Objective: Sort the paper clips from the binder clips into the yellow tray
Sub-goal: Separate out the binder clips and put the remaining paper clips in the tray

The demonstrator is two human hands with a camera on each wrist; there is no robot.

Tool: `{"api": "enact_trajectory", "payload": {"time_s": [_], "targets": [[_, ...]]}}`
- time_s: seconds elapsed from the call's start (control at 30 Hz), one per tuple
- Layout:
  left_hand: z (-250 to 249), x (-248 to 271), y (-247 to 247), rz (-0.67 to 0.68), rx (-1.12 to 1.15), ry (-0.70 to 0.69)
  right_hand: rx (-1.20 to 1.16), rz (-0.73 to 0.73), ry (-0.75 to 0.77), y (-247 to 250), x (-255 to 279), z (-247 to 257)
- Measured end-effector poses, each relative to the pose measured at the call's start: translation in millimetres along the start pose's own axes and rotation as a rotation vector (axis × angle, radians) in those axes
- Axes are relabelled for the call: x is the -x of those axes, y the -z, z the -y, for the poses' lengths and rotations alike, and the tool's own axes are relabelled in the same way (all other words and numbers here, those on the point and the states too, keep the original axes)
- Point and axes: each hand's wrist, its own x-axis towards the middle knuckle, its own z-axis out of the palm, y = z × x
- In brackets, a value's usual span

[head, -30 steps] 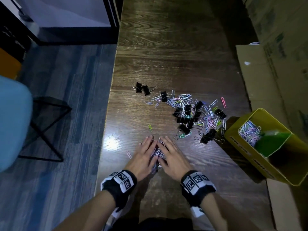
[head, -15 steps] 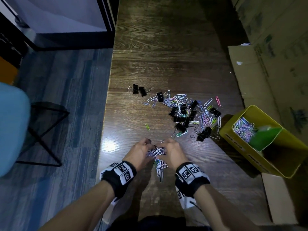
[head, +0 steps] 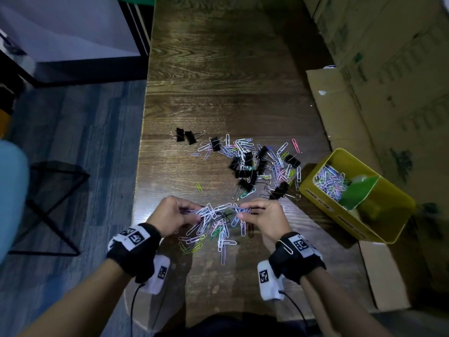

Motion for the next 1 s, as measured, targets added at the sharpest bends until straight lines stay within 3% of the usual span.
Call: {"api": "enact_trajectory", "payload": {"time_s": [0.2, 0.3, 0.5, 0.67, 0.77, 0.9, 1.0], "targets": [[-59.9, 13.0, 0.4, 0.01, 0.3, -0.089, -0.188, -0.053, 0.093, 48.9, 22.1, 36.6], [-101.5, 12.8, -14.5, 0.077, 0.367, -0.126, -0.292, -0.111, 0.174, 82.2, 31.1, 50.8], [-185.0, -15.4, -82.3, 0.177, 0.442, -0.208, -0.419, -0.243, 0.267, 155.1, 36.3, 62.4], [-224.9, -47.7, -155.6, 0.246, 0.423, -0.148, -0.505, -0.424, 0.25, 198.2, 22.9, 57.8], [-228.7, -68.5, -194.1, 0.202, 0.24, -0.124, -0.446, -0.518, 0.19, 214.0, 9.5, 48.9], [-227.8, -84.6, -225.6, 0.064, -0.278, -0.215, -0.037, -0.595, 0.047, 220.8, -17.1, 27.9], [-237.7, -80.4, -228.2, 0.151, -0.493, -0.323, 0.205, -0.556, 0.017, 217.6, -26.7, 26.8]]}}
